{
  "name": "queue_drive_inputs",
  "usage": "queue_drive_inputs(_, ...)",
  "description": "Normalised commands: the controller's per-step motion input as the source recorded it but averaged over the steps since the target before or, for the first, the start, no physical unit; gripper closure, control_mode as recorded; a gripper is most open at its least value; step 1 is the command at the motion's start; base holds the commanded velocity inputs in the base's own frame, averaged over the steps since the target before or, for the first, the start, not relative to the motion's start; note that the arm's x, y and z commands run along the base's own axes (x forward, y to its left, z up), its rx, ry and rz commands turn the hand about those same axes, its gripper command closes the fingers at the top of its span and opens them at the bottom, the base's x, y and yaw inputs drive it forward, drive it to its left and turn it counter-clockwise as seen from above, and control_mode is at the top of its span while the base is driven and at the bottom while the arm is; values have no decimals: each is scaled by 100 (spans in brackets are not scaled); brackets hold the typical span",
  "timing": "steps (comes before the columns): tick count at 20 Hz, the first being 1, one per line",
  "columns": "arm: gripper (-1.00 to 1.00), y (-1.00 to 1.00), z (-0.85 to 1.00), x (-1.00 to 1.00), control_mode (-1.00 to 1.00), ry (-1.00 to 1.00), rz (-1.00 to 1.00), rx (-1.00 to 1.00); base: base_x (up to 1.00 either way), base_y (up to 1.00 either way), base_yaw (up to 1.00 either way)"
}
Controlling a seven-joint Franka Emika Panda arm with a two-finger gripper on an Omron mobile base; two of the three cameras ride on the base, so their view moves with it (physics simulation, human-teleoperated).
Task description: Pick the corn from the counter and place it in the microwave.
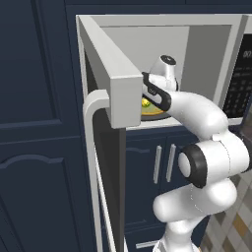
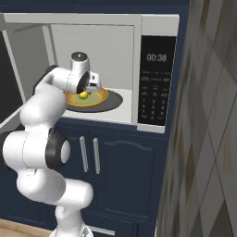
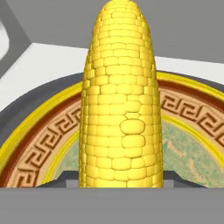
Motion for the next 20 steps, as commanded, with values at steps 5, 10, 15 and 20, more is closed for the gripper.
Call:
queue_drive_inputs(5, -100, -1, -16, 34, -100, 0, 0, -1, 0, 0, 0)
queue_drive_inputs(10, -100, -6, -8, 0, -100, 0, 0, 0, 0, 0, 0)
queue_drive_inputs(15, -100, -4, 0, -1, -100, 0, 0, 0, 0, 0, 0)
queue_drive_inputs(20, -100, -22, 2, -21, -100, -1, -2, 0, 0, 0, 0)
